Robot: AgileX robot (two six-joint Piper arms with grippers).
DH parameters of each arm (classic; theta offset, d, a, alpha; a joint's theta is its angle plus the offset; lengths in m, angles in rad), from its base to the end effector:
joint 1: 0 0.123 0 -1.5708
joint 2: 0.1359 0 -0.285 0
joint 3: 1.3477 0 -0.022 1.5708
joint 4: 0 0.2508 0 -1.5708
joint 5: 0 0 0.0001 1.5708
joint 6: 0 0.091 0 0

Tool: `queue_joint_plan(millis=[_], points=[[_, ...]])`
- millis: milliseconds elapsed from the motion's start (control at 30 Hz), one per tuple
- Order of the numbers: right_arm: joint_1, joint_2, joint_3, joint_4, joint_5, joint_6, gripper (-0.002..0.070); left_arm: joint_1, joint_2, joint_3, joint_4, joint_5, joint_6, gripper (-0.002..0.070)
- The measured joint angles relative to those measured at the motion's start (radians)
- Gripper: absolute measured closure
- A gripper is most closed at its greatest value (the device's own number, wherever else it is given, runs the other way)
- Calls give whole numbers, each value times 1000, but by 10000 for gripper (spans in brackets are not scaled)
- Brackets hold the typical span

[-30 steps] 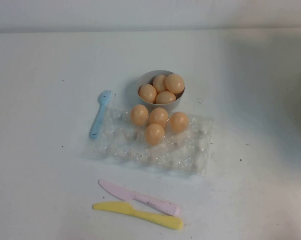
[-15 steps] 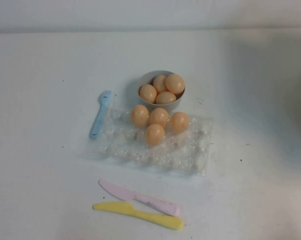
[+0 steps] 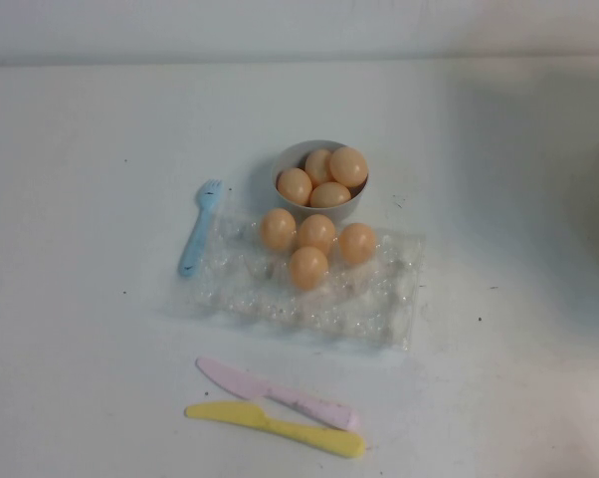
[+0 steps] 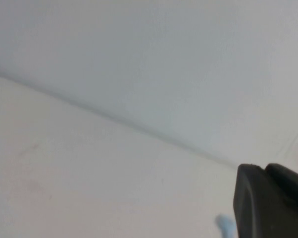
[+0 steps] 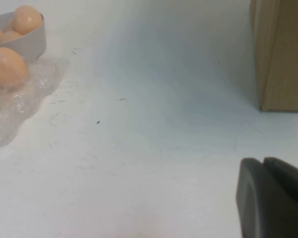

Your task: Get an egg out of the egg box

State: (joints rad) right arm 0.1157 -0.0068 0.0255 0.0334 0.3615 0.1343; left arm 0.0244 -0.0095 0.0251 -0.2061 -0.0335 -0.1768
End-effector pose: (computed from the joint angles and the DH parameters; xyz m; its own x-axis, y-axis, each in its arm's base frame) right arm 0.0527 0.0072 0.1724 -0.3037 0.1306 -0.9438 -0.0777 0.9839 0.1611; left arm 0.0563 0.0020 0.2082 0.1083 -0.3710 -0.9223 0.0100 0.9281 -0.3721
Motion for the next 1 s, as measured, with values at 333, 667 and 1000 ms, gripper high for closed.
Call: queue_joint_plan(millis=[333,667,1000], points=[[0,0,0,0,0,0,694,0,0,0,-50,-149,-115,678],[0,0,0,0,0,0,694,0,0,-39,-31,59,-271,678],[0,0,0,1,0,0,694,0,315,-461,-53,479,157,678]])
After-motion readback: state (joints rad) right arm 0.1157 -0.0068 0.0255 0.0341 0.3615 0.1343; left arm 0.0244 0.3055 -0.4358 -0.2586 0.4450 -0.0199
